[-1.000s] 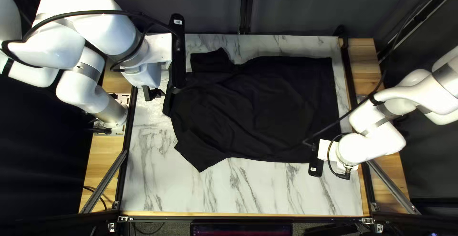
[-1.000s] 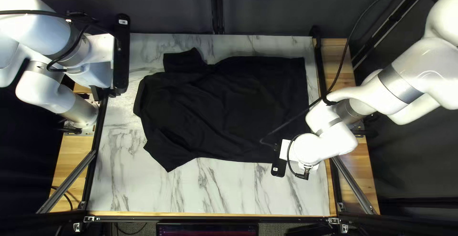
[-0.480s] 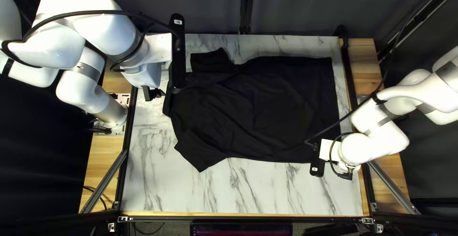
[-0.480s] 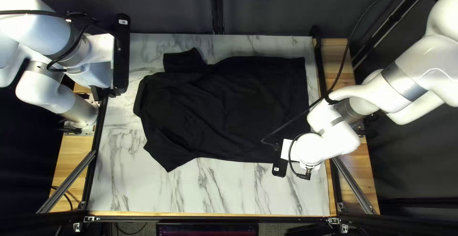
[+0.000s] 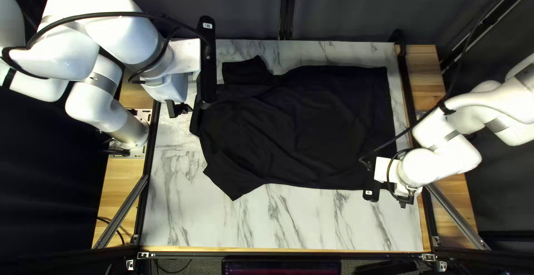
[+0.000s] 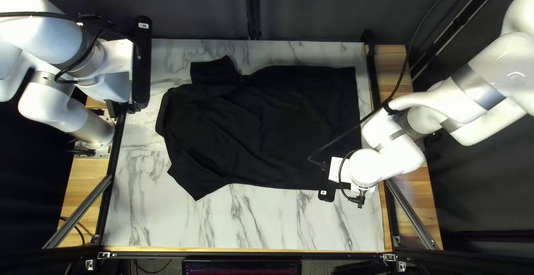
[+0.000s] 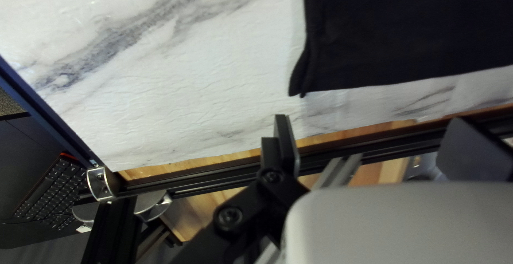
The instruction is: Fold t-shirt
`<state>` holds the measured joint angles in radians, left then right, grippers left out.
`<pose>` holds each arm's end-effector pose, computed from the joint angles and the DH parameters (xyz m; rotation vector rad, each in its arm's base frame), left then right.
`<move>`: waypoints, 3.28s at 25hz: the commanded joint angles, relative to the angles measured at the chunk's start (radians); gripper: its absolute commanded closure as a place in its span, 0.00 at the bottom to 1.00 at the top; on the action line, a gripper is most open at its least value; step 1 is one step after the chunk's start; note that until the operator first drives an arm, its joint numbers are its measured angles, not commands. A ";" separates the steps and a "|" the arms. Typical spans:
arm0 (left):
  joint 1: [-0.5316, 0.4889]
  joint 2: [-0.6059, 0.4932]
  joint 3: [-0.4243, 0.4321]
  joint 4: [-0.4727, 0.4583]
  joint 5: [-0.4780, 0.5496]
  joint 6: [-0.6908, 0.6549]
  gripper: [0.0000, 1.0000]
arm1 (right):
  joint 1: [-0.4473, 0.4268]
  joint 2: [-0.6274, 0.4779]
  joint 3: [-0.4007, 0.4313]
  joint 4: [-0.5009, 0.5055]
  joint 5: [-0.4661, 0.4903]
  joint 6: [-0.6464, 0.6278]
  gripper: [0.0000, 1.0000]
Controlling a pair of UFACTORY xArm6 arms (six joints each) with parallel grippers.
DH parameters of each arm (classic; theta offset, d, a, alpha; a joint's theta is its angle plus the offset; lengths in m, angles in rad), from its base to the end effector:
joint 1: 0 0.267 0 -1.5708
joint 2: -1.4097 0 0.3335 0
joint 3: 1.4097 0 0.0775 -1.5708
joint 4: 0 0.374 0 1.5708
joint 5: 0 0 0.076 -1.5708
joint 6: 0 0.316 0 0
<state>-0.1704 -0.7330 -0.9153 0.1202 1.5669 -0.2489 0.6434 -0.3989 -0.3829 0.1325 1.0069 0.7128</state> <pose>0.2899 -0.0115 0.3472 -3.0343 -0.1259 -0.1590 0.1780 0.1709 0.0567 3.0503 -0.2337 -0.3689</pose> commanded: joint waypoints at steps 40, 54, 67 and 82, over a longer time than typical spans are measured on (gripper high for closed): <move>-0.171 0.387 0.348 -0.275 -0.633 0.160 0.00 | -0.015 -0.058 -0.008 -0.047 0.041 -0.013 0.00; -0.087 0.623 0.350 -0.355 -0.831 0.373 0.00 | -0.015 -0.058 -0.008 -0.047 0.041 -0.013 0.00; -0.075 0.688 0.353 -0.444 -0.873 0.482 1.00 | -0.015 -0.058 -0.008 -0.047 0.041 -0.013 0.00; -0.206 0.632 0.288 -0.326 -0.804 0.227 1.00 | -0.007 -0.062 0.004 -0.062 0.019 -0.014 0.00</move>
<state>-0.3674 -0.0997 -0.6216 -0.2197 0.7586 0.0006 0.6297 -0.4578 -0.3884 0.0828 1.0448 0.7001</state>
